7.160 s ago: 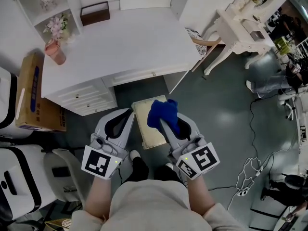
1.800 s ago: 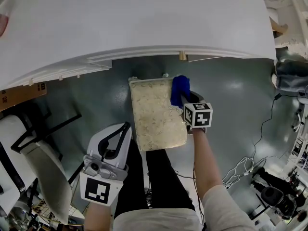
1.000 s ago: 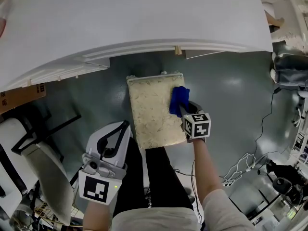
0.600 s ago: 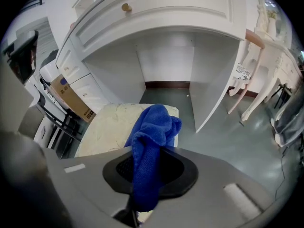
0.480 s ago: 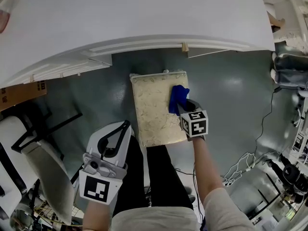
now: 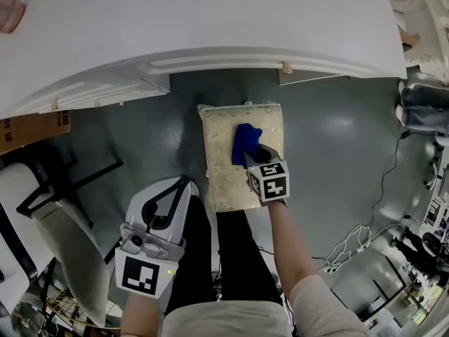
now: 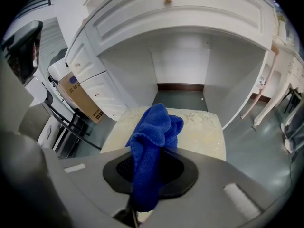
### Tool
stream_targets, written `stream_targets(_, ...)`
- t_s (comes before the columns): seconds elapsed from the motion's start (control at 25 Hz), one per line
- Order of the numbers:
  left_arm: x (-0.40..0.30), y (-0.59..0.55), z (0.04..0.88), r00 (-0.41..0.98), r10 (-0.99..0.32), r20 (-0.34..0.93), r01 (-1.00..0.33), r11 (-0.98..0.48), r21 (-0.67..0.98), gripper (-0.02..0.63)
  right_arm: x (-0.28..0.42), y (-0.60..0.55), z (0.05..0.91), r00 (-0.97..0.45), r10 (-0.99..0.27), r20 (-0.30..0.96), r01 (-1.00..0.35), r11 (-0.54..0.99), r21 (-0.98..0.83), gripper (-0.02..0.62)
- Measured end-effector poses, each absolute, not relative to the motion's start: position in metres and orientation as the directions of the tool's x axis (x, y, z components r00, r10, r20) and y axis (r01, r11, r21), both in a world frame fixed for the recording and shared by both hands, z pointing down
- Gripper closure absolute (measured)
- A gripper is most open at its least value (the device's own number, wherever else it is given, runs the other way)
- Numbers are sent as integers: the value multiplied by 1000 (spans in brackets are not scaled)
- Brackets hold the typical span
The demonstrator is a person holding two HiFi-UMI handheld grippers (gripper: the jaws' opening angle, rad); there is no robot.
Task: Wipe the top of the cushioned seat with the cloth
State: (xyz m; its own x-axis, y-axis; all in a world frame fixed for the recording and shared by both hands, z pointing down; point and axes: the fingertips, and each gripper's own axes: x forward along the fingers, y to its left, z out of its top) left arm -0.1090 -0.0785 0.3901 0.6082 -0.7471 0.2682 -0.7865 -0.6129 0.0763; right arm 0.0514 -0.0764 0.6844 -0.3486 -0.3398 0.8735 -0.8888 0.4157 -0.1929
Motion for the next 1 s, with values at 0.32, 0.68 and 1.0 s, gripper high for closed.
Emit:
stream_targets(0.32, -129, -69, 392, 598, -756, 268, -796, -600, 82, 606, 6, -70, 684, -390, -325, 861, -865, 449, -223, 535)
stream_targets(0.68, -148, -57, 392, 593, -758, 272, -798, -597, 75, 606, -27, -64, 683, -408, -325, 853, -857, 458, -236, 535)
stream_targets(1.0, -154, -44, 387, 613, -743, 269, -781, -621, 65, 606, -24, -57, 681, -401, -346, 848, -869, 437, -233, 535)
